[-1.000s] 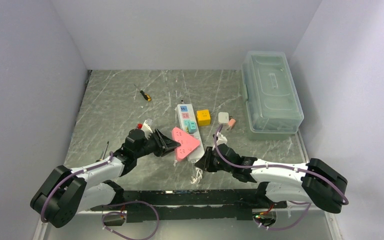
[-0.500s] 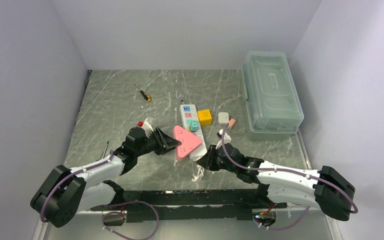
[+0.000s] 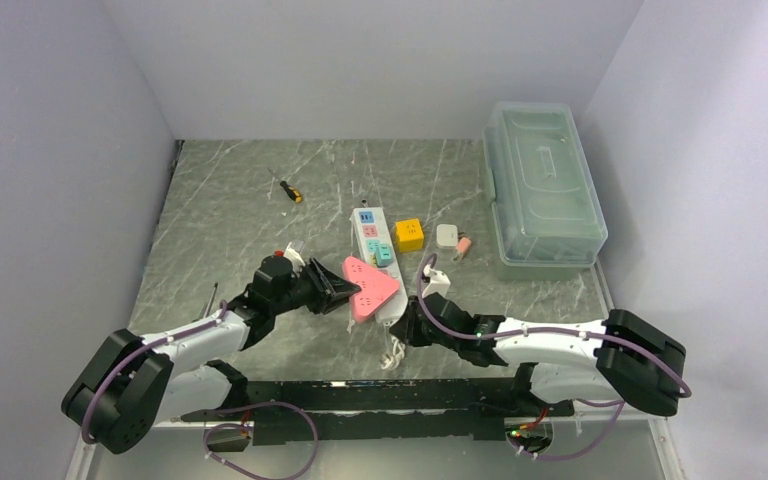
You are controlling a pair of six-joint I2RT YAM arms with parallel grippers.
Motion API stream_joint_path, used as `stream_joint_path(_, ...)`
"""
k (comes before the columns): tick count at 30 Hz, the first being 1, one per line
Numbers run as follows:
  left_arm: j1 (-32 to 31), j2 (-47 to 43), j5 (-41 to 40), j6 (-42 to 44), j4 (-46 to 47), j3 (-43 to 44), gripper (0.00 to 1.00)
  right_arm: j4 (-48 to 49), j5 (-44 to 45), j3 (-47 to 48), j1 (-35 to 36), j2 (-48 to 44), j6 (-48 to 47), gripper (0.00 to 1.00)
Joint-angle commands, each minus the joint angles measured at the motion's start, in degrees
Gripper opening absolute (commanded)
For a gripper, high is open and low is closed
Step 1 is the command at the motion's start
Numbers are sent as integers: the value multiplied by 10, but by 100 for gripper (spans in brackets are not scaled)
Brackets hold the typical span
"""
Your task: Pull the plug off the socket
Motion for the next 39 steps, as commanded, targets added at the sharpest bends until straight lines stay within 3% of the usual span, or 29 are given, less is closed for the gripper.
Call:
stream_joint_path(1, 1, -25, -20, -18, 17, 8, 0, -17, 42, 22, 9, 0, -11, 0)
stream_joint_path(8, 1, -3, -40, 61, -1, 3, 0, 7, 11, 31, 9, -51, 12, 0)
stream_joint_path(12, 0, 7, -68, 123, -69, 25, 0, 7, -1, 42, 10, -94, 14, 0)
stream_joint_path(17, 0, 11, -75, 145, -85, 36, 0, -14, -3, 69, 10, -103, -1, 0)
stream_joint_path(25, 0, 12, -30, 59, -8, 24, 0, -3, 23, 46, 12, -39, -8, 0)
stream_joint_path(33, 0, -37, -50, -26, -7, 25, 0, -16, 101, 44, 45, 32, -24, 0)
stream_joint_path(39, 0, -69, -73, -11, -54, 19, 0, -32, 115, 72, 65, 52, -30, 0)
